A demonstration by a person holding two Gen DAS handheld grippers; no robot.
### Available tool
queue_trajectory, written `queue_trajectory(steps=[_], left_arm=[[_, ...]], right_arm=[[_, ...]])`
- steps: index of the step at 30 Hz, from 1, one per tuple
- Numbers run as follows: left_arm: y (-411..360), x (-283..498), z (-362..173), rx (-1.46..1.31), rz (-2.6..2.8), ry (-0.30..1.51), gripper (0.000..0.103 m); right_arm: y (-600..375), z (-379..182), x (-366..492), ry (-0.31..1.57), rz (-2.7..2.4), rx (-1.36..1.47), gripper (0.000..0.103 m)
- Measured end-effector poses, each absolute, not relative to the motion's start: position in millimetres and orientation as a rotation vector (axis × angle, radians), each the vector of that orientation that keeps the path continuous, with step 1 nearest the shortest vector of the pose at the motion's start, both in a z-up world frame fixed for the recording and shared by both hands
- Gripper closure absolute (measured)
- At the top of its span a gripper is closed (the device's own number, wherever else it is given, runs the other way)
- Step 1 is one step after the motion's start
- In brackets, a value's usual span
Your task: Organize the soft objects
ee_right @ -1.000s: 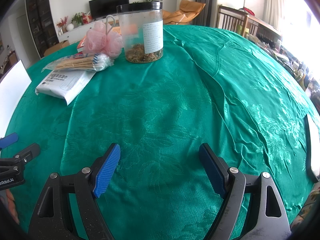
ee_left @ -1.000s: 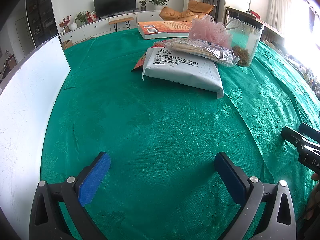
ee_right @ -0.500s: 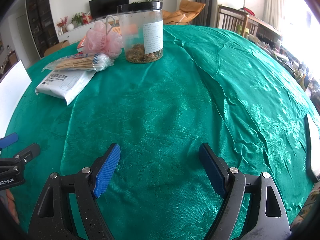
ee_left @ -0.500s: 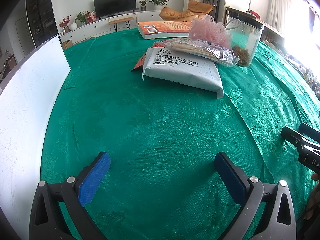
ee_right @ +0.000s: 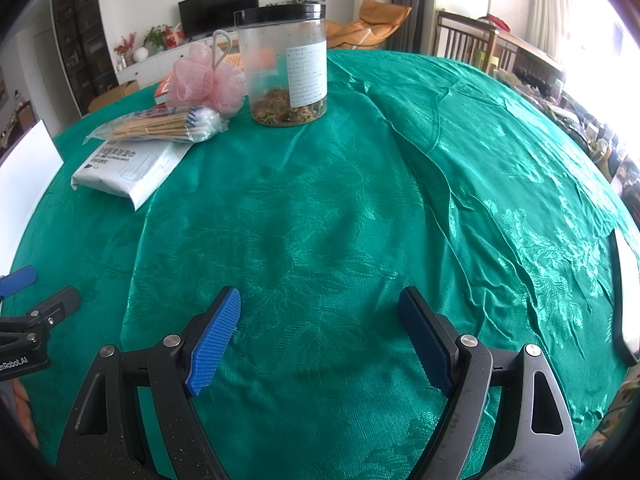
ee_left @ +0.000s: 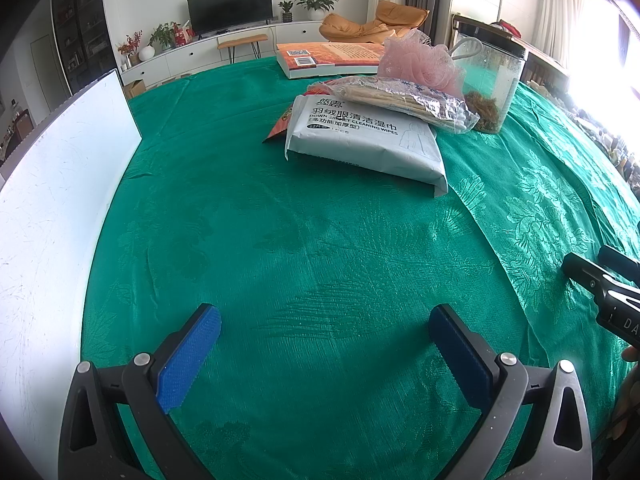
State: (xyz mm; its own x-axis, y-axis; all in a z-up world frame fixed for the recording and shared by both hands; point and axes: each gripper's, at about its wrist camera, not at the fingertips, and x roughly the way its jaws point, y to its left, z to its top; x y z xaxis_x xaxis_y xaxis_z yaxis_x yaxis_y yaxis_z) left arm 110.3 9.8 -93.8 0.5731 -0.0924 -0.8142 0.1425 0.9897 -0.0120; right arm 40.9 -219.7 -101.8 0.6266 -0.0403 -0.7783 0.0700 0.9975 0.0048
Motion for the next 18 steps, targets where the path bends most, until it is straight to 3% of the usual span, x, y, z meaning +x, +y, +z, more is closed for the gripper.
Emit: queue_trajectory(steps=[18], left_arm=[[36.5,74.6,-94.0,0.053,-0.130,0.957,0.000]], right_arm=[[-219.7,-101.5,40.8,0.892,-0.064,0.035,0.019]])
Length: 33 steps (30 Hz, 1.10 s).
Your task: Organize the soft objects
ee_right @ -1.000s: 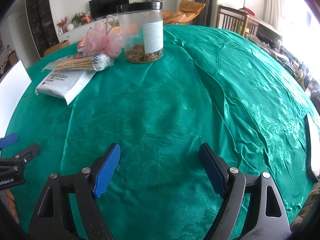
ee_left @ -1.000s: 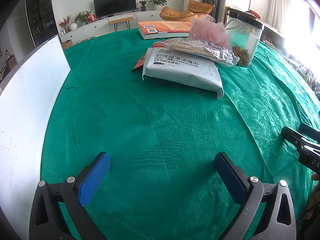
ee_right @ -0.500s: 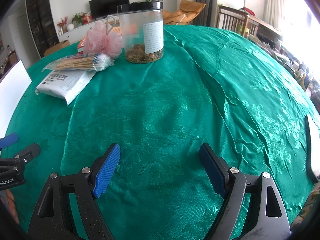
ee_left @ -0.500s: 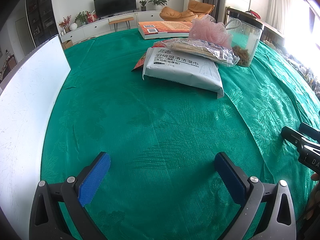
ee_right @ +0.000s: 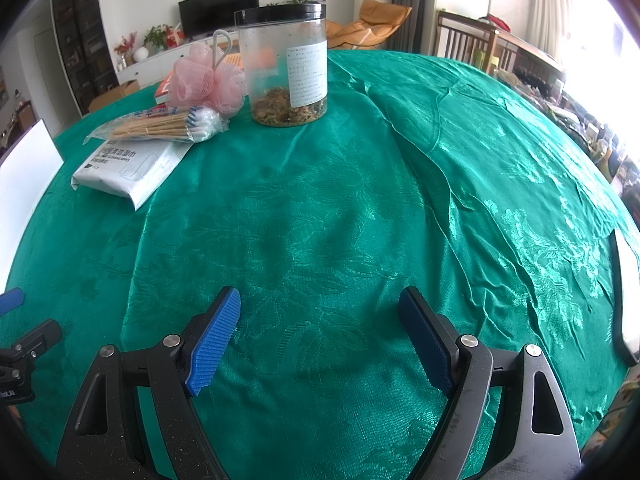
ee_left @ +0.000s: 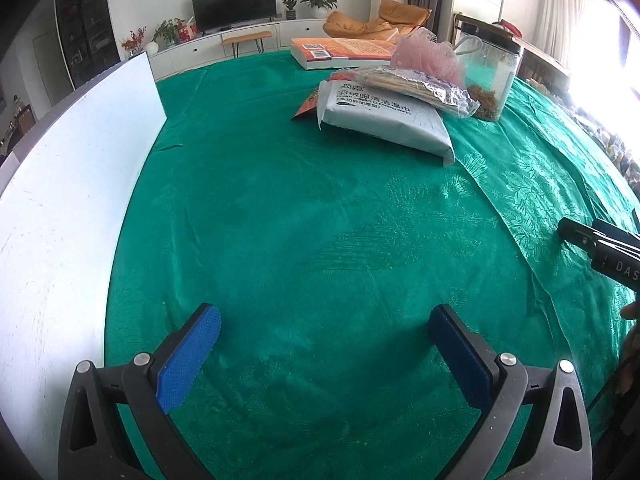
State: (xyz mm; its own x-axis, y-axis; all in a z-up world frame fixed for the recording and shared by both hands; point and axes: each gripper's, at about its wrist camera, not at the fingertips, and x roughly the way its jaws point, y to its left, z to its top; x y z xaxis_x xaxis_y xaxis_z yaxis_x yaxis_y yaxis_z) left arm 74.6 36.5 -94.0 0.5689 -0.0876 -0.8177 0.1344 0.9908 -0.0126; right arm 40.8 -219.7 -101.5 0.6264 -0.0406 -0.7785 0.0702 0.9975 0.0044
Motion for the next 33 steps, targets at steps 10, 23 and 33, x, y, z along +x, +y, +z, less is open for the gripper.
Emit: queue_trajectory(steps=[10,23,33], left_arm=[[35.9,75.0,-93.9,0.051,-0.124,0.953,0.000],[35.6,74.9,-94.1,0.051,-0.123,0.953,0.000],[35.8,74.8,-94.3,0.051,-0.124,0.953,0.000]], right_arm=[[-180.5,-72.3,65.5,0.832,0.137,-0.097,0.019],[-73.4,-67.0,192.9,0.892,0.375,-0.410,0.079],[-240.1,-41.2,109.5,0.980,0.473,0.561,0.088]])
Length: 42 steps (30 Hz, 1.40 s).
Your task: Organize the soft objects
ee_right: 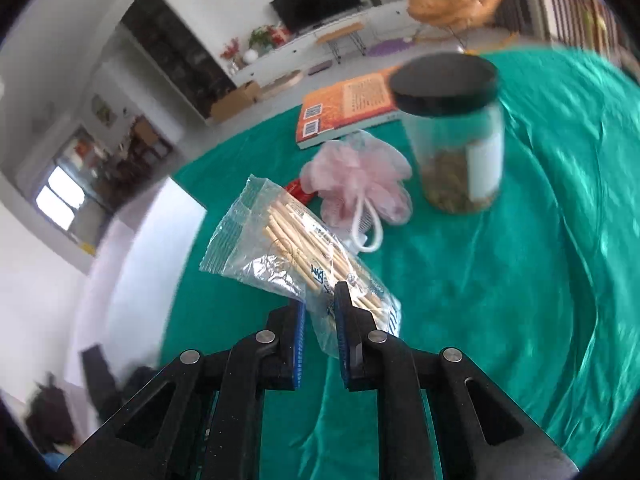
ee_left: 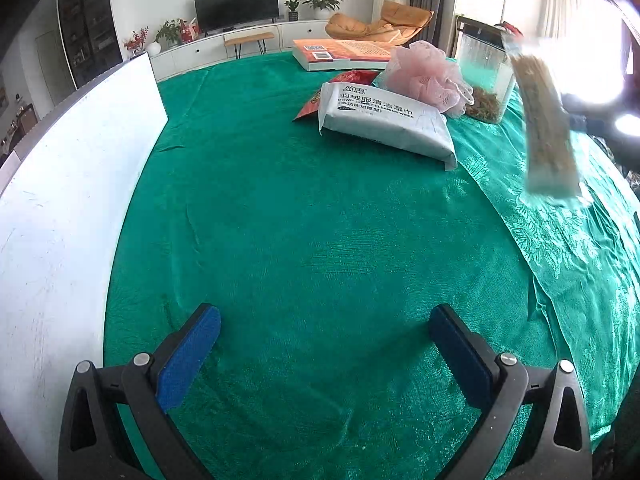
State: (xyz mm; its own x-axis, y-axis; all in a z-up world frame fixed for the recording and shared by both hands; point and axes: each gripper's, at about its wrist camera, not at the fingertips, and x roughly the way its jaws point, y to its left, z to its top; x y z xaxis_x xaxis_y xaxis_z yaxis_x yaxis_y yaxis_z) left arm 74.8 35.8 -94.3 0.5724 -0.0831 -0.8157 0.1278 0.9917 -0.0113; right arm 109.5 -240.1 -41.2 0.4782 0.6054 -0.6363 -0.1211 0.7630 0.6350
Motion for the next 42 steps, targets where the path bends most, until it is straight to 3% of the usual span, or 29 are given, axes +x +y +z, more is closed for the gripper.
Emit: queue_trajectory(steps=[2,3,5,6,7,14,17,23,31,42], left_arm=[[35.7,74.8,-94.3,0.051,-0.124,0.953,0.000],[35.7,74.8,-94.3,0.051,-0.124,0.953,0.000],[35.7,74.8,-94.3,0.050,-0.124,0.953,0.000],[35.6,74.8,-94.3,0.051,-0.124,0.953,0.000],[35.7,74.8,-94.4,0.051,-0.123,0.953,0.000],[35.8,74.8,-94.5,0.051,-0.124,0.953,0.000],[35.8,74.8,-94.5,0.051,-0.124,0.953,0.000],[36.0,74.7,-94.6,0.051,-0.124,0.953,0.000],[35.7,74.7,-94.6,0.051,-0.124,0.953,0.000],[35.7,74.7,-94.7,0.052,-0.124,0.955,0.000]], right_arm=[[-288.0,-58.2,100.5,0.990,0.366,0.693,0.087],[-307.7,-64.0,95.8,0.982,0.275,0.680,0.081],[-333.5,-68.1,81.2,0.945,0.093,0.569,0.059],[-341.9,-69.1,71.1,0.918,0.046,0.547,0.038],[-347.7,-69.1,60.9,0.886,0.026,0.548,0.031],[-318.3,-66.6,15.6,0.717,-0.058,0.365,0.030],[-299.7,-49.9,9.5,0.639,-0.048,0.234,0.024],[-265.5,-68.8,32.2,0.770,-0.019,0.046,0.022],[-259.0,-98.8,45.2,0.926,-0.047,-0.003,0.022],[-287.7,-102.3,43.9,0.902,-0.214,0.094,0.019]])
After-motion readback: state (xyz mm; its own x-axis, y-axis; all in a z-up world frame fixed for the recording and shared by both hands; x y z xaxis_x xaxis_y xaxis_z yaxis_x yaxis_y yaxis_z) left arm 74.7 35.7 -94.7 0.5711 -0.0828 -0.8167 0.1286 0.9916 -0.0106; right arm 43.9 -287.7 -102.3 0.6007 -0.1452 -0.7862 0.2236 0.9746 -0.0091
